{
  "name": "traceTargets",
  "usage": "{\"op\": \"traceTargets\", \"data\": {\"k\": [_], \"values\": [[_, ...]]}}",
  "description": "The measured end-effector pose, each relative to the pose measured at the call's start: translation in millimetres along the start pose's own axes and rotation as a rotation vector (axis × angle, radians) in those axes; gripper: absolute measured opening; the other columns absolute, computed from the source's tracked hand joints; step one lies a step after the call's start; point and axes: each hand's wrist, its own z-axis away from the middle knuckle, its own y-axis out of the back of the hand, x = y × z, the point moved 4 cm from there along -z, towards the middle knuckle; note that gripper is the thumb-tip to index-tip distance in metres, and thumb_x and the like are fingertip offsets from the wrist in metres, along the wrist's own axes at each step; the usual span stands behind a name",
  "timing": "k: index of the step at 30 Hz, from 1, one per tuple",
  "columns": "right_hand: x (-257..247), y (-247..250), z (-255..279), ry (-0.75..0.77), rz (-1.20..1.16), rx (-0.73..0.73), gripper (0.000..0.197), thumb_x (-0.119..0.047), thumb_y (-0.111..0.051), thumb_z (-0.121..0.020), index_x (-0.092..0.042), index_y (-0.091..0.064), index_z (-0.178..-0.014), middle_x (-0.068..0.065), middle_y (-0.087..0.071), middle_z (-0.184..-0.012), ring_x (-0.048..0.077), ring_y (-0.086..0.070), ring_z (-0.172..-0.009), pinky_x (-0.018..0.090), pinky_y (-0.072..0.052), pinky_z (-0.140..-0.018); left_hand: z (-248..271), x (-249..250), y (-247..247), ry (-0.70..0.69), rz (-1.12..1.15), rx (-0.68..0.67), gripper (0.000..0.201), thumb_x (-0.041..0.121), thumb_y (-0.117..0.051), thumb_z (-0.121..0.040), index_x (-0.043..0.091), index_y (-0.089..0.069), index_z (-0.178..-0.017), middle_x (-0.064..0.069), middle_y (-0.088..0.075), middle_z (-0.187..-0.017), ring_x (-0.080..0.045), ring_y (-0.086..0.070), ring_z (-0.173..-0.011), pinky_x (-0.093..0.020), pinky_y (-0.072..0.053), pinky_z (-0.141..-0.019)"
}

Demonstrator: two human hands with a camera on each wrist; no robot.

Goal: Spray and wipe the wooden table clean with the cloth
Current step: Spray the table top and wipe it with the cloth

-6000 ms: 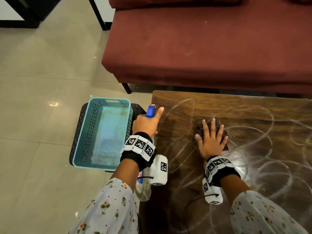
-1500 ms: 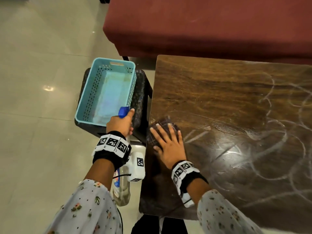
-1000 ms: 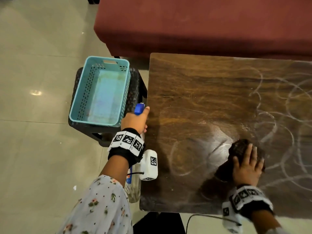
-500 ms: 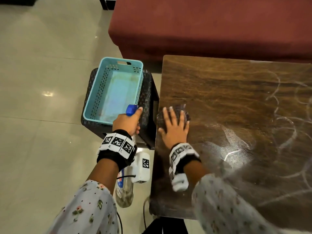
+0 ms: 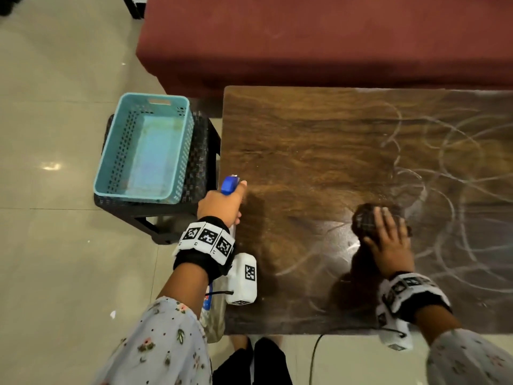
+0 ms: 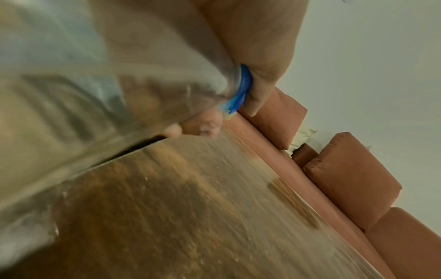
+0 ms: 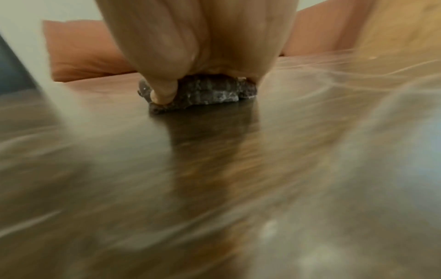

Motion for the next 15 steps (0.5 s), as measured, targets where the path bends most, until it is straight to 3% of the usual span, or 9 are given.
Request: {"op": "traceTargets", "data": {"k": [3,5,7,9,11,15], "values": [[52,-6,13,-0.135,-0.017,-0.025,0.077,-0.059,-0.02,-0.076,-0.031,-0.003,-0.146,0.002,-0.013,-0.158,0.033,-0.011,-0.144,0.053,-0.011,-0.116,9,-1,-13,-0.003,0.0,-0.001,0.049,0.054,-0.059,-0.082,0.011,-0.058,-0.059,-0.005,-0.059,-0.052,-0.018,-0.056,-0.044,-0.026,-0.045,-0.056],[59,-23,49,-0.155,0.008,-0.026,0.076,-0.06,-0.017,-0.078,-0.028,-0.004,-0.146,0.004,-0.015,-0.157,0.034,-0.014,-0.144,0.054,-0.012,-0.115,14,-5,-14,0.001,-0.004,-0.001,0.05,0.055,-0.058,-0.083,0.011,-0.057,-0.06,-0.005,-0.059,-0.052,-0.018,-0.056,-0.044,-0.026,-0.043,-0.054],[53,-33,88,-0.177,0.004,0.007,0.078,-0.063,-0.014,-0.08,-0.023,-0.011,-0.147,0.007,-0.017,-0.157,0.037,-0.013,-0.143,0.056,-0.013,-0.115,20,-10,-9,0.0,-0.003,0.017,0.049,0.055,-0.057,-0.083,0.012,-0.057,-0.059,-0.004,-0.059,-0.052,-0.018,-0.057,-0.045,-0.026,-0.045,-0.059],[32,-30,106,-0.276,-0.083,0.038,0.079,-0.058,-0.022,-0.078,-0.021,-0.015,-0.147,0.005,-0.015,-0.157,0.04,-0.009,-0.143,0.057,-0.012,-0.113,25,-15,-1,-0.011,-0.014,0.039,0.05,0.055,-0.056,-0.084,0.013,-0.056,-0.058,-0.004,-0.06,-0.052,-0.018,-0.057,-0.046,-0.028,-0.048,-0.065],[2,-29,101,-0.342,-0.157,0.03,0.075,-0.051,-0.031,-0.08,-0.026,-0.009,-0.147,0.0,-0.008,-0.158,0.039,-0.002,-0.143,0.059,-0.012,-0.112,26,-22,9,-0.012,-0.034,0.066,0.051,0.056,-0.055,-0.084,0.014,-0.056,-0.057,-0.003,-0.059,-0.052,-0.018,-0.058,-0.047,-0.029,-0.05,-0.07],[-95,-50,89,-0.115,-0.077,-0.029,0.069,-0.046,-0.039,-0.092,-0.036,0.005,-0.145,-0.008,0.007,-0.158,0.032,0.01,-0.144,0.056,-0.006,-0.114,23,-47,40,0.028,0.028,0.13,0.052,0.057,-0.057,-0.082,0.011,-0.056,-0.057,-0.005,-0.06,-0.052,-0.026,-0.061,-0.053,-0.041,-0.056,-0.082]]}}
